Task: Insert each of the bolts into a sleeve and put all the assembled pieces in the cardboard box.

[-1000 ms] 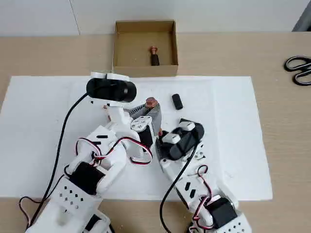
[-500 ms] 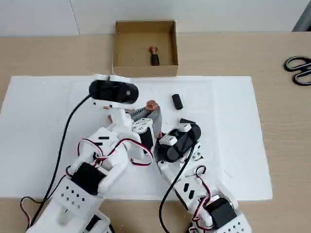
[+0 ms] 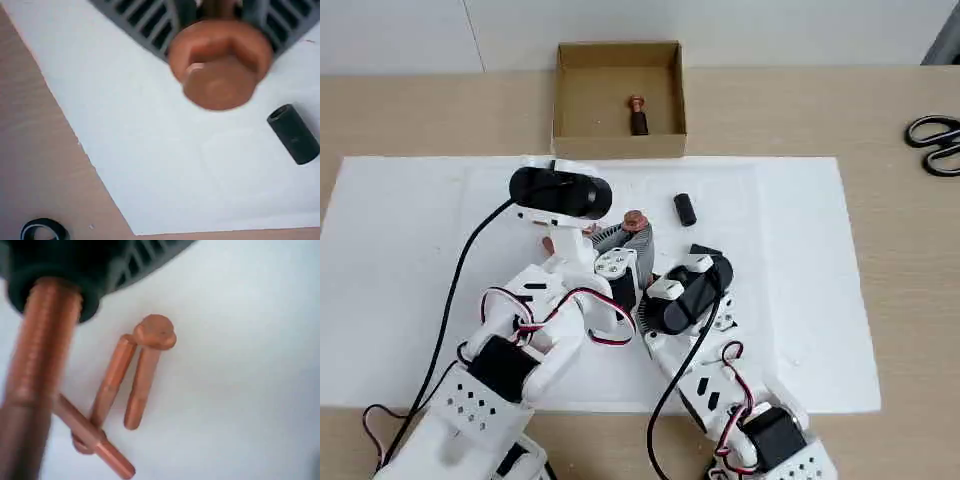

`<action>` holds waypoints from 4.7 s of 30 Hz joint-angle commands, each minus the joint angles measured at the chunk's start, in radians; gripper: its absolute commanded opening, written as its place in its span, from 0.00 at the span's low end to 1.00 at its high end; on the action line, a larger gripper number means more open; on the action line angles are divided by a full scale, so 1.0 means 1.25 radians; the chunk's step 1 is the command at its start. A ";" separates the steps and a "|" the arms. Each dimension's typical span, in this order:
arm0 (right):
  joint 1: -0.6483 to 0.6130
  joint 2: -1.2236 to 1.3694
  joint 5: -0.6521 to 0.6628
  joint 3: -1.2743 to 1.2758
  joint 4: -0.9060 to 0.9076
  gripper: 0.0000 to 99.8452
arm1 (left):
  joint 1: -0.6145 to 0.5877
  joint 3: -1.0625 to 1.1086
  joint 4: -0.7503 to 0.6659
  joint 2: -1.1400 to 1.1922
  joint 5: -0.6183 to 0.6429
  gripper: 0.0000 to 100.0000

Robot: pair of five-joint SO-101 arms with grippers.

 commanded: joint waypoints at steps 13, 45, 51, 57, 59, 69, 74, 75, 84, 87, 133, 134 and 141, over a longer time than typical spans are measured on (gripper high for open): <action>-0.001 -0.014 -0.011 -0.043 -0.017 0.00 | 0.045 0.004 0.069 -0.017 -0.017 0.01; -0.001 -0.014 -0.011 -0.039 -0.015 0.00 | 0.045 -0.091 0.351 -0.021 -0.077 0.21; 0.003 -0.010 -0.010 -0.038 -0.015 0.00 | -0.104 -0.168 0.465 -0.025 -0.288 0.21; 0.028 -0.004 -0.006 -0.038 -0.013 0.00 | -0.319 -0.252 0.547 -0.025 -0.465 0.21; 0.062 -0.004 -0.006 -0.043 0.010 0.00 | -0.363 -0.250 0.552 -0.025 -0.476 0.21; 0.196 0.212 0.014 -0.388 0.152 0.00 | -0.448 -0.229 0.552 -0.023 -0.476 0.21; 0.217 0.606 0.022 -0.745 0.145 0.00 | -0.447 -0.229 0.550 -0.023 -0.475 0.21; 0.218 0.688 0.021 -0.814 0.136 0.00 | -0.448 -0.229 0.552 -0.023 -0.475 0.21; 0.277 1.370 0.018 -1.237 -0.268 0.00 | -0.448 -0.229 0.554 -0.023 -0.474 0.21; 0.282 1.567 0.022 -1.339 -0.404 0.00 | -0.448 -0.229 0.554 -0.023 -0.474 0.21; 0.292 1.649 0.020 -1.707 0.041 0.25 | -0.448 -0.199 0.552 -0.025 -0.474 0.21; 0.292 1.625 0.020 -1.707 0.080 0.25 | -0.448 -0.199 0.552 -0.025 -0.474 0.21; 0.288 1.460 0.018 -1.704 0.359 0.25 | -0.448 -0.199 0.552 -0.025 -0.474 0.21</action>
